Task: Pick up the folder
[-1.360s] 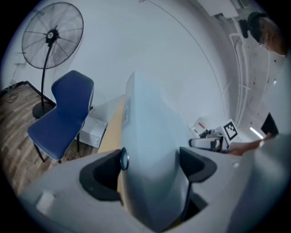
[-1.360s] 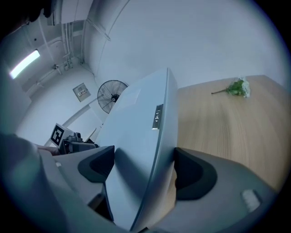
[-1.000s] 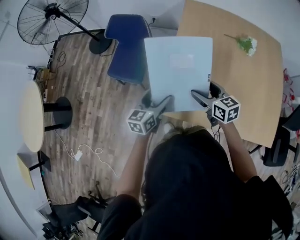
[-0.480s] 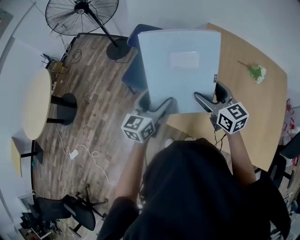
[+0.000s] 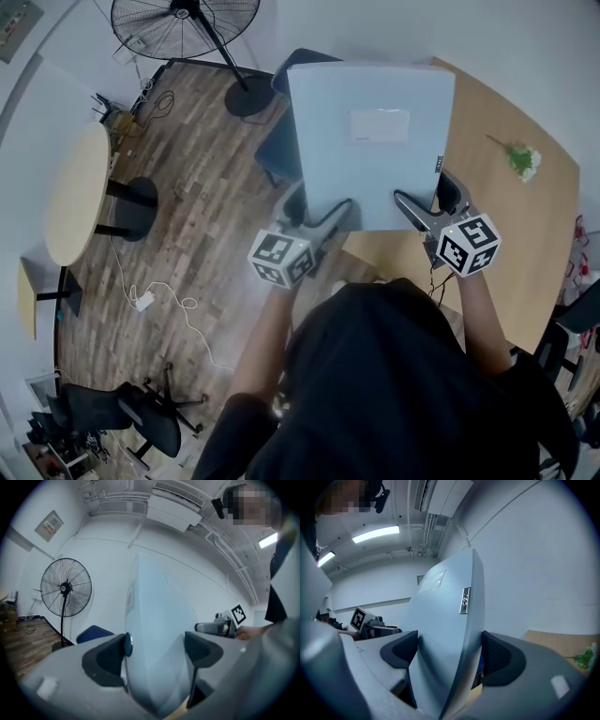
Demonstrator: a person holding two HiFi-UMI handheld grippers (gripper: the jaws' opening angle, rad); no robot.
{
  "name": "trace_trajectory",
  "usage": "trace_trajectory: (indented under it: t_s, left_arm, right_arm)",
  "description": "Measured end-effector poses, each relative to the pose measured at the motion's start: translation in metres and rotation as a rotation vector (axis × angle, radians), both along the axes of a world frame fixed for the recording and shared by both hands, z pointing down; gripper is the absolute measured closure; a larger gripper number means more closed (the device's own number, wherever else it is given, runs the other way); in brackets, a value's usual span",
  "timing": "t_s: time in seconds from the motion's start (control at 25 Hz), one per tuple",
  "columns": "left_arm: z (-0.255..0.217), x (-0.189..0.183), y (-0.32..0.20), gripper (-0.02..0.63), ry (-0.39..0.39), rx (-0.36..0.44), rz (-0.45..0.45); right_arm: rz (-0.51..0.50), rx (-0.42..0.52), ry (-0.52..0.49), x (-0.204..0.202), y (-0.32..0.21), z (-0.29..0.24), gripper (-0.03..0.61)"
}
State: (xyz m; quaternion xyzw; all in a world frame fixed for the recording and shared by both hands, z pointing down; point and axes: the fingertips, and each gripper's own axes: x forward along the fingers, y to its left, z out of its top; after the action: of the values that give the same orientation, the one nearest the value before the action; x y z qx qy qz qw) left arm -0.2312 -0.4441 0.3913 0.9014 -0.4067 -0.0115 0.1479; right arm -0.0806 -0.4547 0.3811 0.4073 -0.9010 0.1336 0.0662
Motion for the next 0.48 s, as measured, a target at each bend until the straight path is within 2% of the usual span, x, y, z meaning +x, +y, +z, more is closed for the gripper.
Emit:
trace_trajectory:
  t_s: [0.2,0.48]
  left_arm:
    - [-0.003,-0.014,0.003,0.206,-0.009,0.013,-0.005]
    - [-0.006,-0.014,0.006,0.206,-0.01,0.032,0.005]
  right_arm:
    - [0.002,0.008,-0.007,-0.013,0.003,-0.001,0.16]
    - [0.013,0.023,0.005,-0.014,0.007,-0.005,0.161]
